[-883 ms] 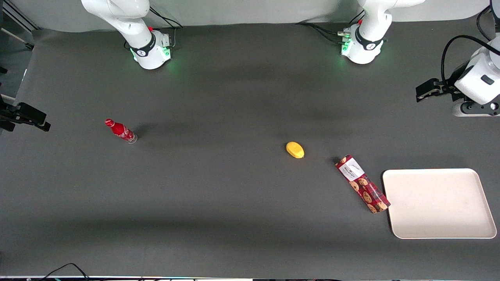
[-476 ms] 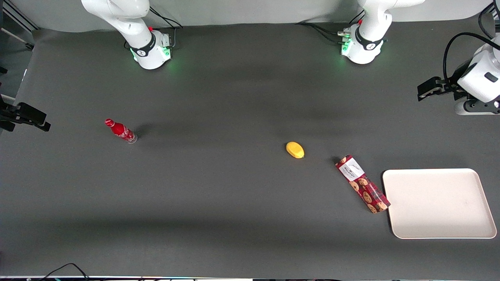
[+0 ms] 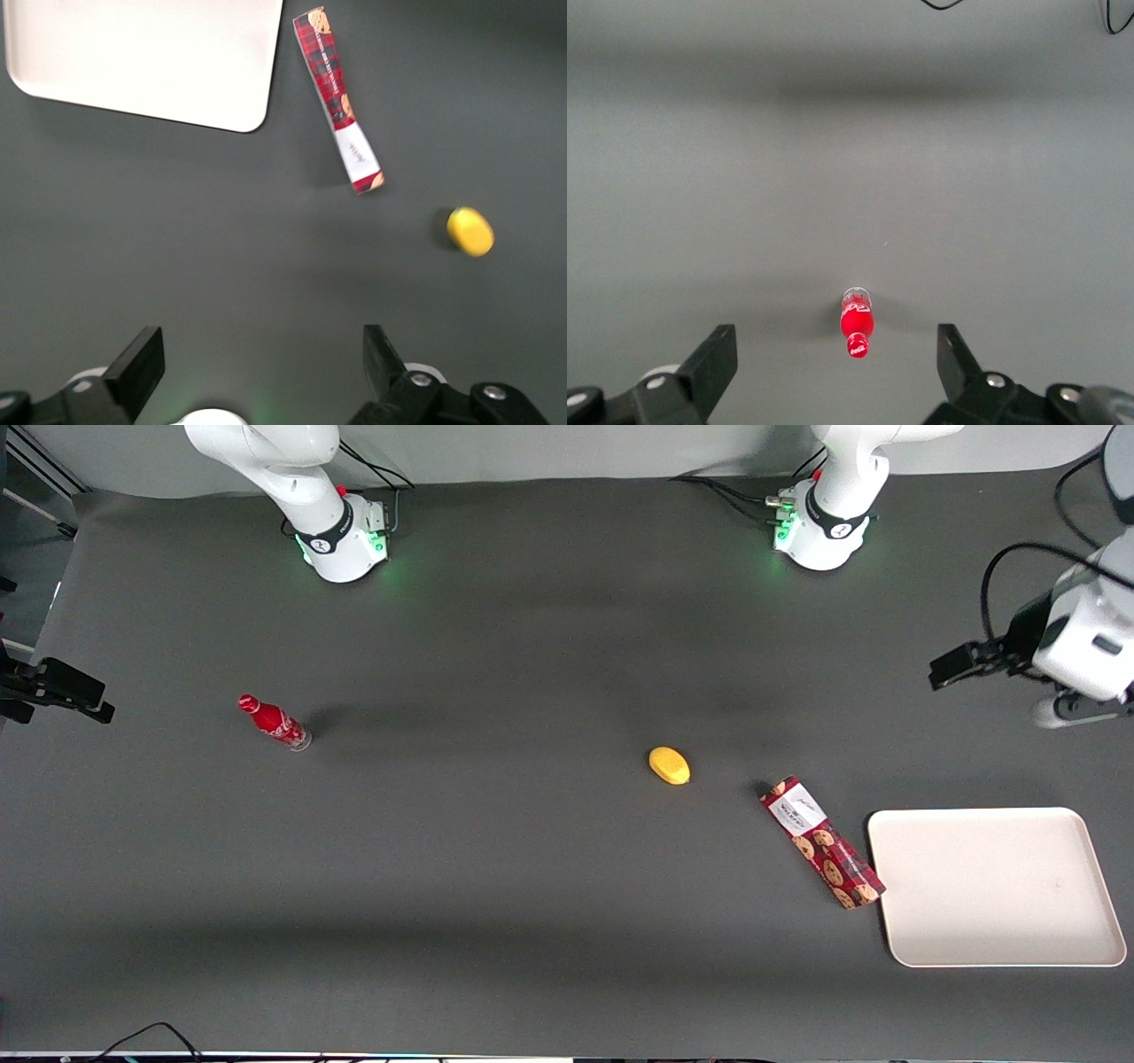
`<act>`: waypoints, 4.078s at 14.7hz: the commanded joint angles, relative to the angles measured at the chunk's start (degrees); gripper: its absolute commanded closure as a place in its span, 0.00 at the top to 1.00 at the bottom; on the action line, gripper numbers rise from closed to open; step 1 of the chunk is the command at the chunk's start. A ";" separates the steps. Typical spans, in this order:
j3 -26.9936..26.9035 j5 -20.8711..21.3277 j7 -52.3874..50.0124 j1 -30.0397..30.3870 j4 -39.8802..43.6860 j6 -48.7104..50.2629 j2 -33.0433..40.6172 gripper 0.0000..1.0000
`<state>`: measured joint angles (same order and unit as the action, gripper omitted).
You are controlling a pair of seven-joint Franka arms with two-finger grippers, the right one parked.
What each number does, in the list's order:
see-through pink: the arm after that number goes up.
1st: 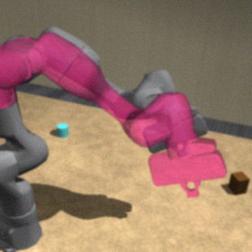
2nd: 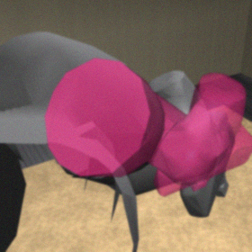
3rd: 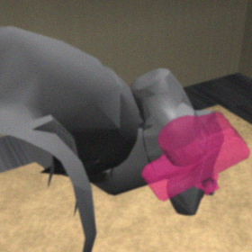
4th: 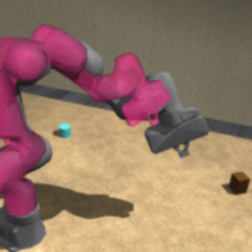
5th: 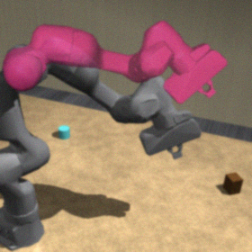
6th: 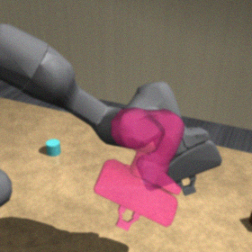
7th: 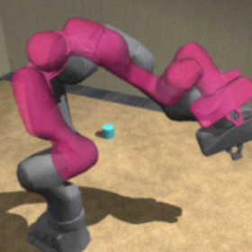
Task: Place red cookie box on tray
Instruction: 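Move the open left gripper down over the red plaid cookie box, then close the left gripper on the cookie box's end, then lift the cookie box and carry it over the white tray, then lower the cookie box onto the tray with the left gripper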
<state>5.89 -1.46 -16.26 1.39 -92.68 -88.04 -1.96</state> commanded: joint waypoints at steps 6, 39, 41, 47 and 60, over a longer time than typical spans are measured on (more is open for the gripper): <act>2.19 -1.27 -16.26 -0.87 6.11 -15.65 -23.42 1.00; -15.80 2.16 23.93 -0.08 25.96 -12.68 -35.74 0.00; -19.67 2.16 33.09 0.54 27.90 -14.00 -37.67 0.00; -25.57 -1.17 46.56 4.14 28.52 -26.20 -47.24 0.00; -26.90 -7.33 47.46 7.40 32.48 -38.00 -58.86 1.00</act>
<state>-20.21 -7.83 29.59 8.60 -62.49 -125.13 -59.09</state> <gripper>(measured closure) 0.841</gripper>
